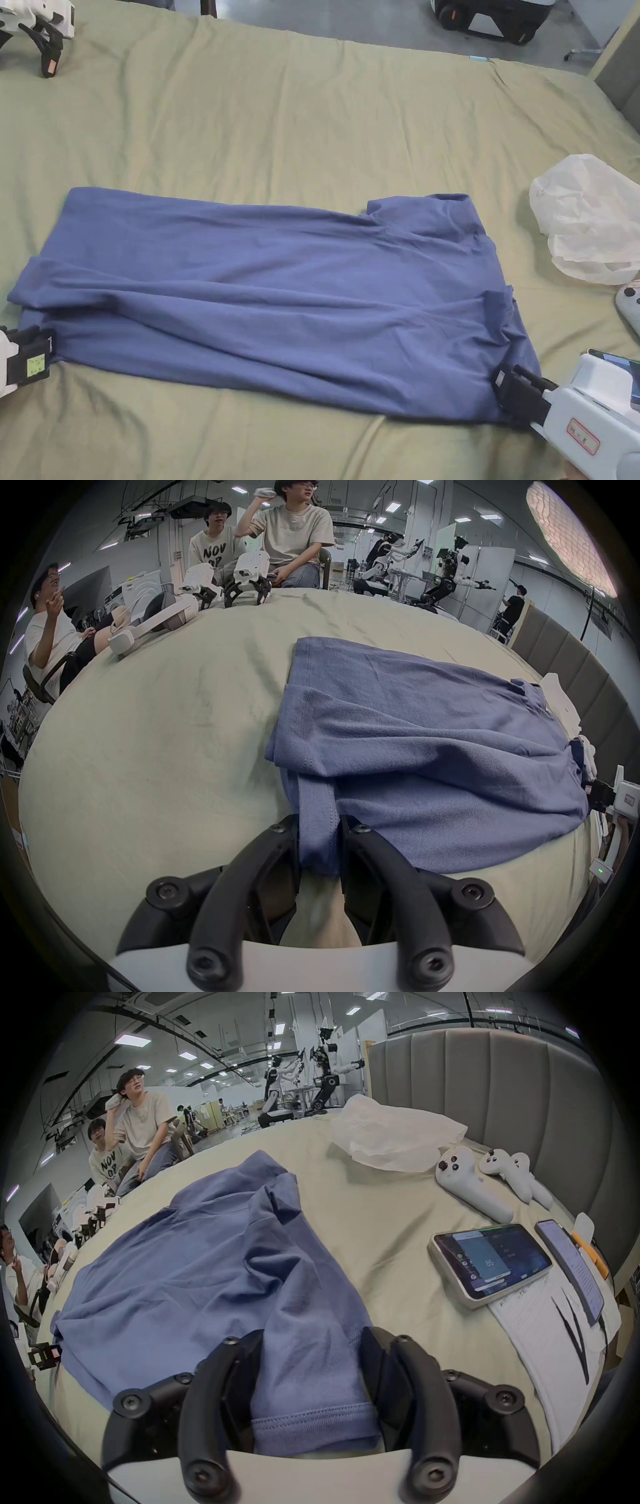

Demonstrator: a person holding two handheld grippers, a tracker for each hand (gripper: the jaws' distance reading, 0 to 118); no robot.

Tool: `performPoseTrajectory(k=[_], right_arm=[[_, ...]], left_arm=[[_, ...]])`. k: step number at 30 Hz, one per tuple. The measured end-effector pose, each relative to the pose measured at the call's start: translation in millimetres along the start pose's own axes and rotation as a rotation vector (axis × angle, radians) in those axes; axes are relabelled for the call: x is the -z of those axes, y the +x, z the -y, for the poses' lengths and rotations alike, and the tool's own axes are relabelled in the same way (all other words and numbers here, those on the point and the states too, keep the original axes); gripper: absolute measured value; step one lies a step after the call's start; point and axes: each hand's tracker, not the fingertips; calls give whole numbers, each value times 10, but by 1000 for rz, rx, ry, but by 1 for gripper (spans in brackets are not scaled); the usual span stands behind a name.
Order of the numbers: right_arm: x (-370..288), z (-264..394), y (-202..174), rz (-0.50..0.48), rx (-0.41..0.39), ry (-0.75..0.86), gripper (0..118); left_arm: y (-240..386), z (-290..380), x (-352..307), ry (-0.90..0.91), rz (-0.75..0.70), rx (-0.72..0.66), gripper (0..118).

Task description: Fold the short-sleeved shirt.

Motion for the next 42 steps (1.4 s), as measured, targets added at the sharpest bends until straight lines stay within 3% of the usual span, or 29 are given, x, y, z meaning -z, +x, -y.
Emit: performPoseTrajectory(k=[2,4,8,12,17,42], right_arm=[[-12,-1,-35,-7,-6,6,41],[-14,-10,-86,-28,-12,1,20],[-5,-37,-169,-14,-68,-3,9],[-98,-85,-156,-5,-67,3,7],[-266,-150,-127,-7,-31,17,7],[-1109,216,-53,-5,-35,-4,7]], left_arm=[[9,0,-1,1,-3,0,19],[23,13,-14,8,-5,2,19],[-5,-11,-58,16,20,-15,10],[-31,-61,-124,9,39,-20,4],[-32,-32,-247,7,44,0,3],[-274,447,-1006,4,96,14,3]])
